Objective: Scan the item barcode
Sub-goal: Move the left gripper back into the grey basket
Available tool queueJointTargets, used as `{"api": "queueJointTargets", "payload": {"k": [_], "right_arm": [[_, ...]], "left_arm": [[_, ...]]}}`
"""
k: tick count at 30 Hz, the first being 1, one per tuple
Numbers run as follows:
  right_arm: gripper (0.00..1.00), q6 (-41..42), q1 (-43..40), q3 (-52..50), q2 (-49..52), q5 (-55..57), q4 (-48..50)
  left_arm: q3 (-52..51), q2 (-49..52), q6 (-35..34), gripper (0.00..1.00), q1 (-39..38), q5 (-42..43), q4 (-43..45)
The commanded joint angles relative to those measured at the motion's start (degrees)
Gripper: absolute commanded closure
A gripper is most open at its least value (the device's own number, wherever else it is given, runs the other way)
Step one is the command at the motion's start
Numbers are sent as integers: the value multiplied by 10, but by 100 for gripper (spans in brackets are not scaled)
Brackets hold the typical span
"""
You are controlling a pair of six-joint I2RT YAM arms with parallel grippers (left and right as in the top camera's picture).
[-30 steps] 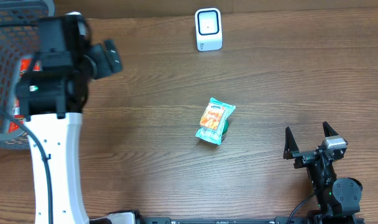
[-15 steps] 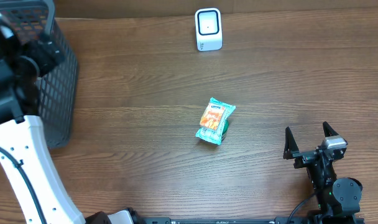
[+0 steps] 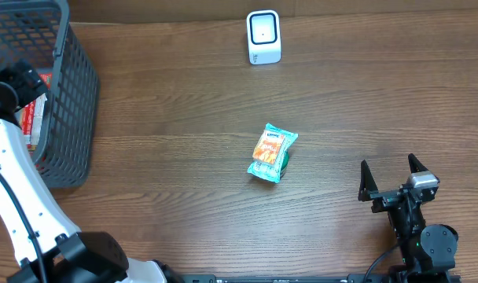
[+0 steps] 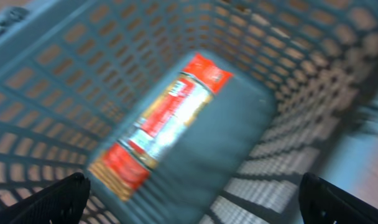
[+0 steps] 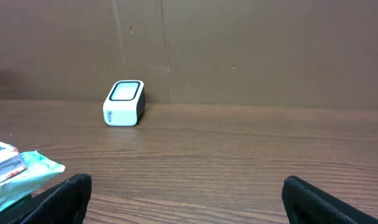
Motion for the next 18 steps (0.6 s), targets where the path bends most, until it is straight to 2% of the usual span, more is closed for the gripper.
{"api": "queueJointTargets", "payload": {"k": [1, 10, 18], "right_arm": [[0, -2, -1, -6, -6, 1, 2], [0, -2, -1, -6, -6, 1, 2], [0, -2, -1, -6, -6, 1, 2]], "left_arm": [[9, 22, 73, 0, 42, 8, 23], [9, 97, 161, 0, 124, 164, 92], [9, 211, 253, 0, 134, 199, 159]]}}
